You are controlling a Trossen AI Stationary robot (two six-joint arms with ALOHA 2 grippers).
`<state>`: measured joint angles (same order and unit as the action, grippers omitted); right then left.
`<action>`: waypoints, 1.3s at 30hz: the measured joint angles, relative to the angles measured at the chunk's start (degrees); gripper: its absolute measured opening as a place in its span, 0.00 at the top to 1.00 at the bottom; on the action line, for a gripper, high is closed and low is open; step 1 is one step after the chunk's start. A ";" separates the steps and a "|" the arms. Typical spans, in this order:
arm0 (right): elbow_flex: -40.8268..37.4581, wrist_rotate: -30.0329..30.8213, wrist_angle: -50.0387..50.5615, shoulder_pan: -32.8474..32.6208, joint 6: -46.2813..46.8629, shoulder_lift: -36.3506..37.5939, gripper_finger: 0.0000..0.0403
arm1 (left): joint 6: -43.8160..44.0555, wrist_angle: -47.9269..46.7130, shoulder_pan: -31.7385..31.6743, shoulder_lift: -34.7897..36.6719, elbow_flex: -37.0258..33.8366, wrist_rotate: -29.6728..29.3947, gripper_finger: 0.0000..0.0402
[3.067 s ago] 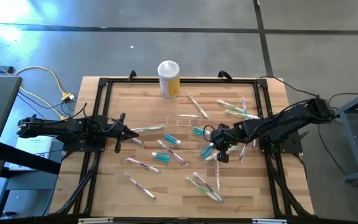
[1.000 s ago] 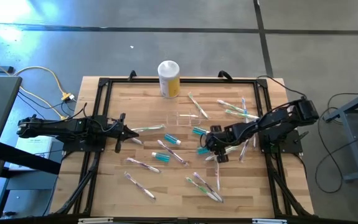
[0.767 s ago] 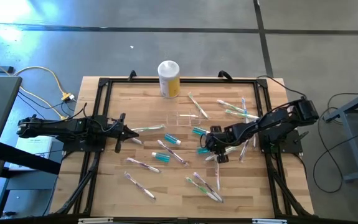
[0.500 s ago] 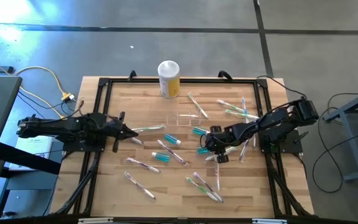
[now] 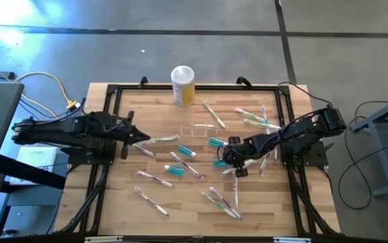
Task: Pick & Place toothbrushing station
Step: Put the mouthwash into the transparent organizer
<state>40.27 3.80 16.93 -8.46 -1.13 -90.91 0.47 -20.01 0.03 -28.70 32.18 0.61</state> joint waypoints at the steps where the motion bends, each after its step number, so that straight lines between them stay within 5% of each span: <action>1: 0.00 0.42 0.00 -0.23 -0.01 0.00 0.78 | 0.00 0.25 0.00 -1.19 0.29 0.03 1.00; 12: 1.78 8.16 2.89 -4.38 -0.23 -0.09 0.78 | 5.42 6.21 0.00 -16.99 0.33 3.77 0.96; 27: 16.54 27.38 14.36 -13.86 -6.71 0.05 0.78 | 15.11 20.87 -0.02 -28.29 0.33 7.95 0.61; 39: 22.08 38.27 10.45 -16.41 -19.50 -0.13 0.77 | 24.55 41.97 -0.02 -39.90 0.35 14.02 0.58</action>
<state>62.35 42.07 27.37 -24.88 -20.62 -91.05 25.02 21.96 0.01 -68.60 32.53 14.64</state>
